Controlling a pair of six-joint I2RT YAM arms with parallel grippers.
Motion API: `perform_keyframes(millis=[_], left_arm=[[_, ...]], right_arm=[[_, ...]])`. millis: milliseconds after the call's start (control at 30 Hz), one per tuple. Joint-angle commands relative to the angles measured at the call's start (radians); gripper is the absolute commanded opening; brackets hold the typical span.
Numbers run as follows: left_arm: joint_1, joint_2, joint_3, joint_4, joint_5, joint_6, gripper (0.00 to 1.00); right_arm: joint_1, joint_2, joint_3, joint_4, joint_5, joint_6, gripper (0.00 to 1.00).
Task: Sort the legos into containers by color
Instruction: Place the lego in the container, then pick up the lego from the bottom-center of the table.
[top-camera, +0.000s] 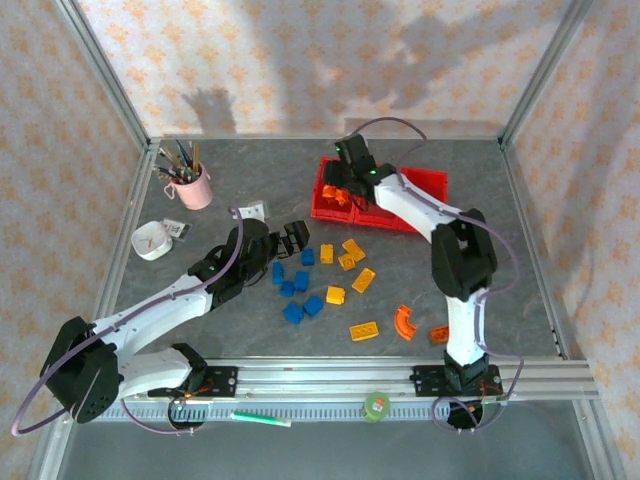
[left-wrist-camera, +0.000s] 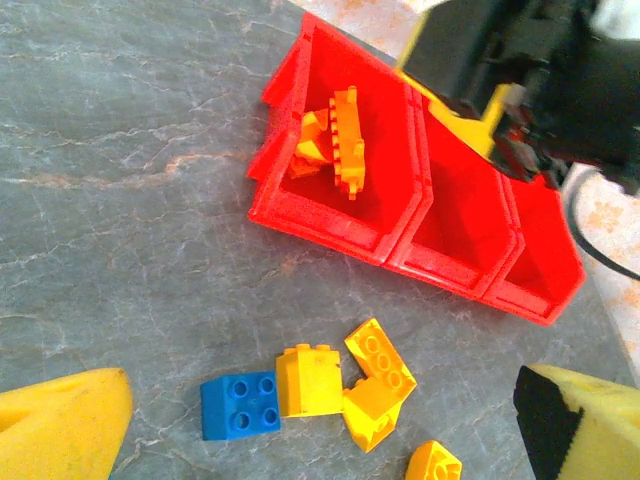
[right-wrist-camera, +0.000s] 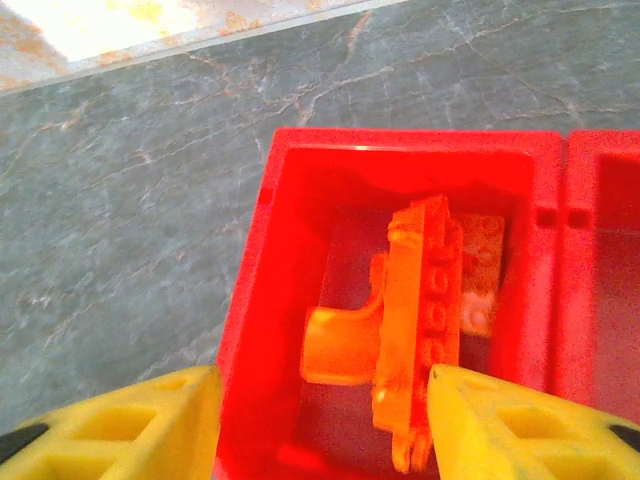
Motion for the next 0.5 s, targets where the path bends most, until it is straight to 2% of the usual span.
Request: perform_keyframes(millis=[0, 167, 467], left_arm=[[0.008, -0.002, 0.021, 0.012, 0.039, 0.004, 0.99], [-0.012, 0.006, 0.003, 0.035, 0.113, -0.005, 0.99], [-0.133, -0.038, -0.076, 0.101, 0.094, -0.057, 0.99]], right_arm=[[0.001, -0.169, -0.131, 0.012, -0.021, 0.0, 0.6], [0.001, -0.376, -0.374, 0.006, -0.008, 0.031, 0.67], [0.001, -0.674, -0.686, -0.117, -0.006, 0.1, 0.75]])
